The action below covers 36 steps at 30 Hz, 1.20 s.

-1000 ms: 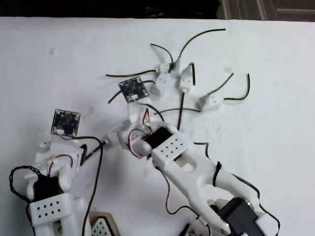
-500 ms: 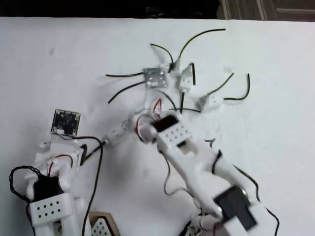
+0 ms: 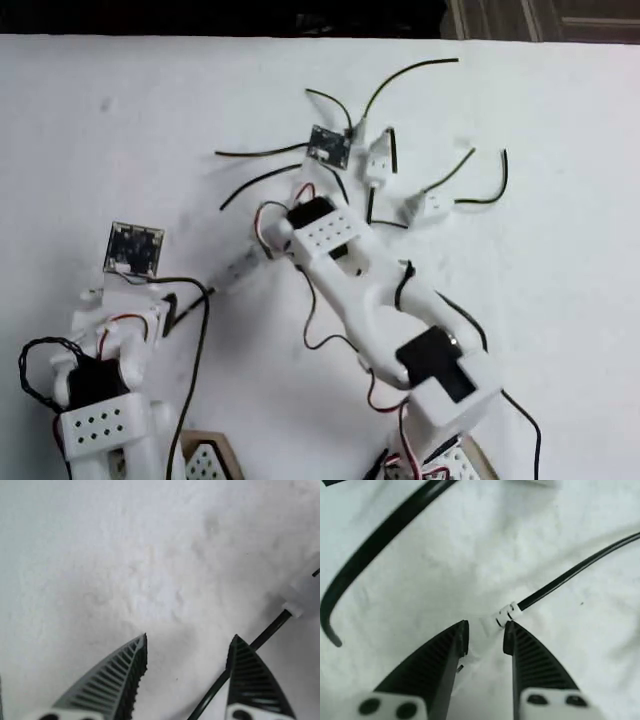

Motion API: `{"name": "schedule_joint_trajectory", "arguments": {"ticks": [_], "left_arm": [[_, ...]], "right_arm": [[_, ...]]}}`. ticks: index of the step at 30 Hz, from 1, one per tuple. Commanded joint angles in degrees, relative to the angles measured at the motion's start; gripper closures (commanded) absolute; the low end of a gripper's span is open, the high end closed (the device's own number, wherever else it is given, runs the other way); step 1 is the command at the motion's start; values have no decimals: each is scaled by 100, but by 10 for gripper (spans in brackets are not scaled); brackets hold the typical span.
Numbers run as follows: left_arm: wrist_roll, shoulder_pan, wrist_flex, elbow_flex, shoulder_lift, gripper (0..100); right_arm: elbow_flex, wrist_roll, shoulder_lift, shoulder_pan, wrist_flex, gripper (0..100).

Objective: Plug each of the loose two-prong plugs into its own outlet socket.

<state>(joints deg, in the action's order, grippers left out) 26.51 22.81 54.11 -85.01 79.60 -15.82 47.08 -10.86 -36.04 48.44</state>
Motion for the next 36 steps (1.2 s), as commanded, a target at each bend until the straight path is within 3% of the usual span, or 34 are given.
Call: {"name": "schedule_joint_trajectory", "arguments": {"ticks": [1,23,27,32,36], "left_arm": [[35,22,-18,26,75,742],[35,22,-18,26,75,743],[35,22,-18,26,75,743],[35,22,-18,18,75,743],[35,22,-18,18,75,743]], "right_arm": [[229,62,-127,-57,-171,879],[352,62,-813,-57,-743,888],[457,44,-989,-57,-787,984],[580,-18,-884,-48,-567,981],[615,-501,-101,-66,22,981]]}}
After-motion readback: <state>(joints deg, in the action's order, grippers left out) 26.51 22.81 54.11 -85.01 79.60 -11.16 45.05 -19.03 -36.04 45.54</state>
